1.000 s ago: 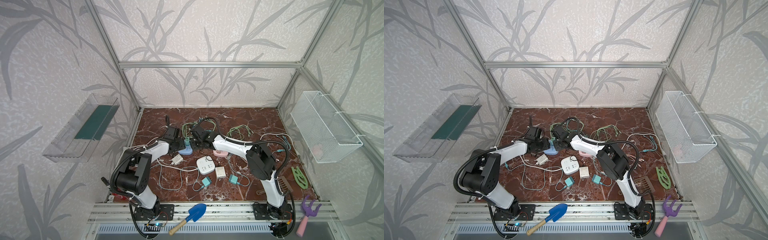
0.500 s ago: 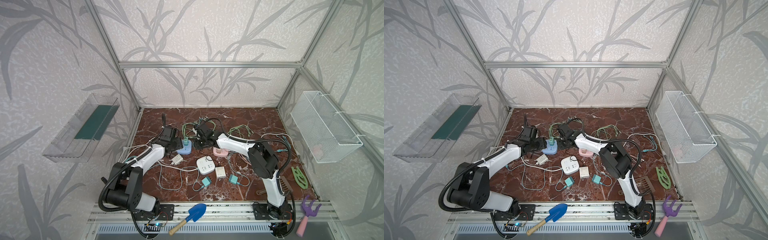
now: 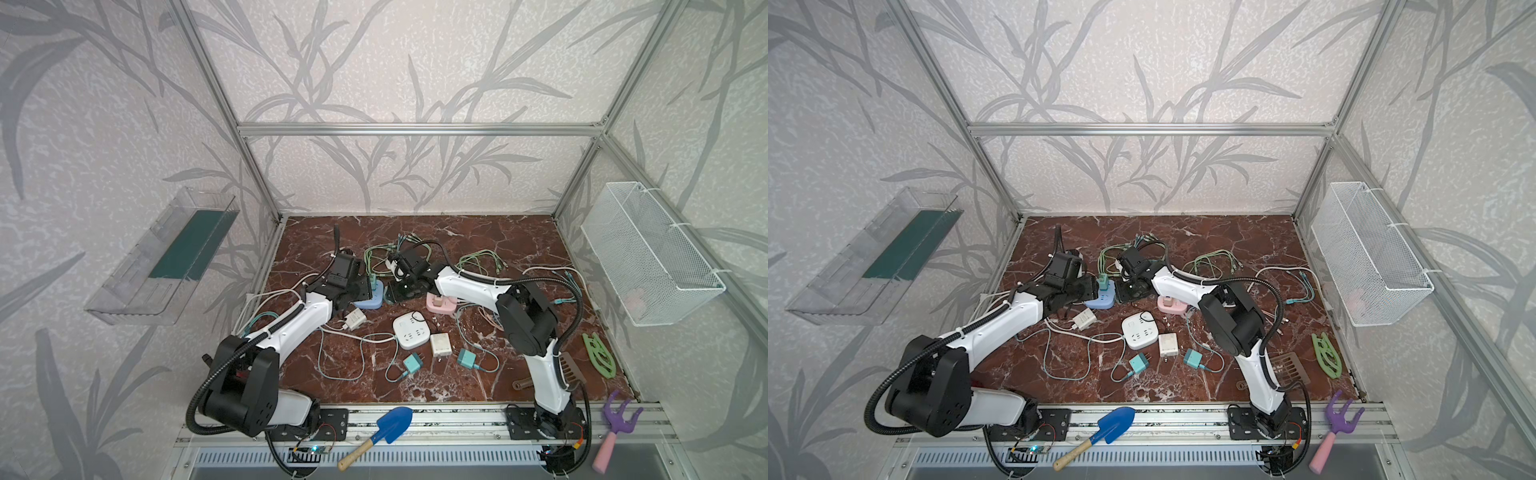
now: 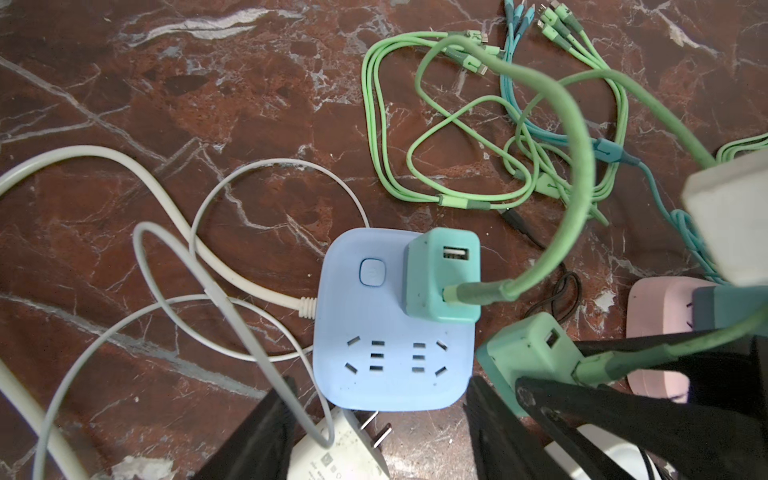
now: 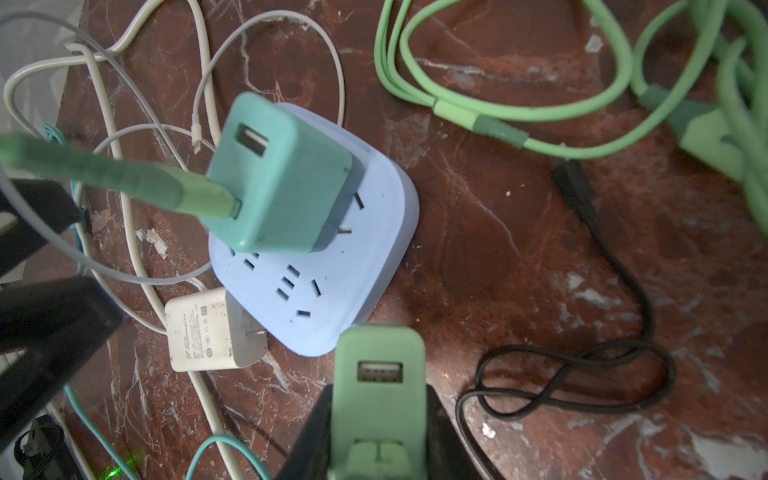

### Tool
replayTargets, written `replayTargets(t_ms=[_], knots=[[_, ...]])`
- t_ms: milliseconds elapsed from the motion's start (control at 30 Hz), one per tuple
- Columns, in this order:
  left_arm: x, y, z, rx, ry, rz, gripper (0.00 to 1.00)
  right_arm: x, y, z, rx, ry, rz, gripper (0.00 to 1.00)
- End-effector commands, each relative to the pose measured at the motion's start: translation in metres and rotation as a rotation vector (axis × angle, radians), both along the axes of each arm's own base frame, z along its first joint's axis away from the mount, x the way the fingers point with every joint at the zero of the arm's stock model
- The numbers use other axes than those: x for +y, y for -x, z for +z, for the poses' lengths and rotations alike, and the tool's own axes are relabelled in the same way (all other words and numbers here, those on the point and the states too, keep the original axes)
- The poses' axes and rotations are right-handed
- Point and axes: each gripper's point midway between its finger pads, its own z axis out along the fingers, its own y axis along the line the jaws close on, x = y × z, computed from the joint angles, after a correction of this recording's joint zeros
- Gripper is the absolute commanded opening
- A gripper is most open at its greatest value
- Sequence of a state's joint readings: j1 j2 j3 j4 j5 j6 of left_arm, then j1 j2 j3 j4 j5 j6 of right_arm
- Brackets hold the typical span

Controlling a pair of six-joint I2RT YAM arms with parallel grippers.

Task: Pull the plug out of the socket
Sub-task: 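Carry the green adapter aside and open the right gripper over the table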

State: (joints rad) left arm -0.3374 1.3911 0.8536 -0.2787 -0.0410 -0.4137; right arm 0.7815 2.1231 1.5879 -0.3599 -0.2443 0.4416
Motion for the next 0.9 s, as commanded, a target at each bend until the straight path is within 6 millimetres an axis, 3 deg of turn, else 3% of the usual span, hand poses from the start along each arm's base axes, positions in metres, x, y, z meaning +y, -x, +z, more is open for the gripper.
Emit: replayTargets(t_ms=[0,233,533,867], knots=[[0.005,0.0,0.009,-0.017,-0.054,0.01,0.65,-0.009,0.004,0.001,0.061,0.005,-0.001,0.22],[0.023,0.004,0.009,-0.038,-0.104,0.096,0.68,-0.017,0.004,-0.011,0.114,0.043,0.006,0.33],[0.044,0.017,0.025,-0.067,-0.162,0.162,0.69,-0.017,0.002,-0.013,0.134,0.054,0.027,0.44],[0.045,0.035,0.029,-0.048,-0.115,0.18,0.69,-0.031,-0.009,-0.004,0.129,0.079,0.002,0.59]])
